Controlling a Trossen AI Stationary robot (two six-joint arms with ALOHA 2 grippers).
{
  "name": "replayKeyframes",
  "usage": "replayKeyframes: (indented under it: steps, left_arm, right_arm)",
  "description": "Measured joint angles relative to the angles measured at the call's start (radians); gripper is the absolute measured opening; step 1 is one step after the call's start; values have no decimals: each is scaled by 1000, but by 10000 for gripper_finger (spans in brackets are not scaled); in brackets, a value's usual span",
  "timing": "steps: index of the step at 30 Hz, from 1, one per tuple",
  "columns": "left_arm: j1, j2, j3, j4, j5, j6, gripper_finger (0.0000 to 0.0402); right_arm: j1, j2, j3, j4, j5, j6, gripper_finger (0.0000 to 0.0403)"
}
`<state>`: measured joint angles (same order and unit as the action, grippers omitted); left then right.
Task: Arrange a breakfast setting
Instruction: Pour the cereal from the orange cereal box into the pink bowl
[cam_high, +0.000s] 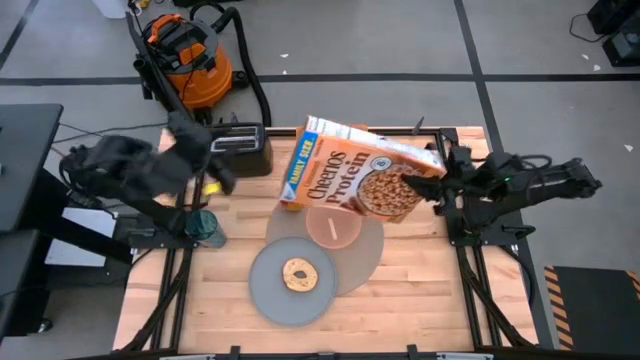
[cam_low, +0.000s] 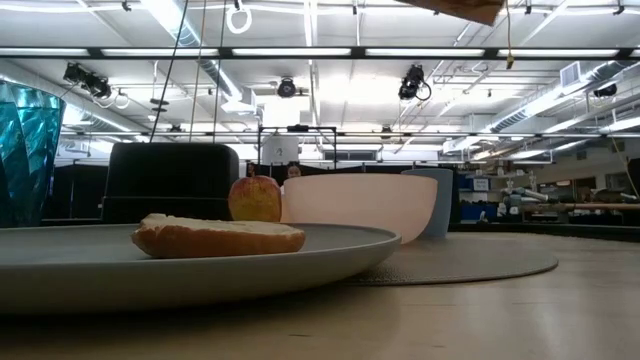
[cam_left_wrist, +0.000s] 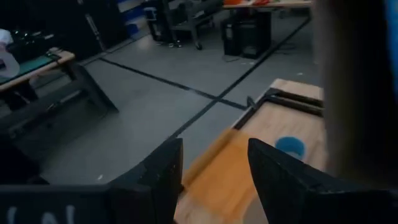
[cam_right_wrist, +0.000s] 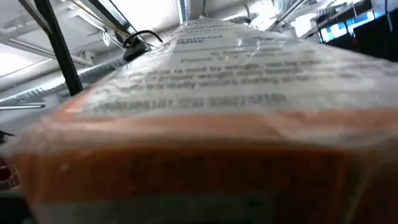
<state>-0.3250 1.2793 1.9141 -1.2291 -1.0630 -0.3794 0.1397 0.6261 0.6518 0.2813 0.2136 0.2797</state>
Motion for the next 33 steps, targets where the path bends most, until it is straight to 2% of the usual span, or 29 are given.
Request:
replayKeyframes:
  steps: [5,8,11,15,21,28,33]
  left_arm:
    - [142,0,-72,358,214,330,188]
    - [167,4,-88,566,240,448,188]
    - [172,11,-91,664,241,507,188]
    - [171,21,-89,696,240,494,188]
    - [168,54,-91,652,250,410,188]
    - [141,89,-89,657,280,348,188]
    - [129,95,-89,654,280,322,188]
  right_arm:
    - [-57,-113,0,-195,-86,85,204]
    - [-80,-173,0,-293,-131,110,204]
    - [-91,-229,0,-380,-166,119,204]
    - [-91,-288,0,-487,-206,113,204]
    - [-91,-339,0,-633,-265,83,204]
    - [-91,-350,1,-743,-257,14,204]
    - [-91,-311,1,-773,-232,-48,204]
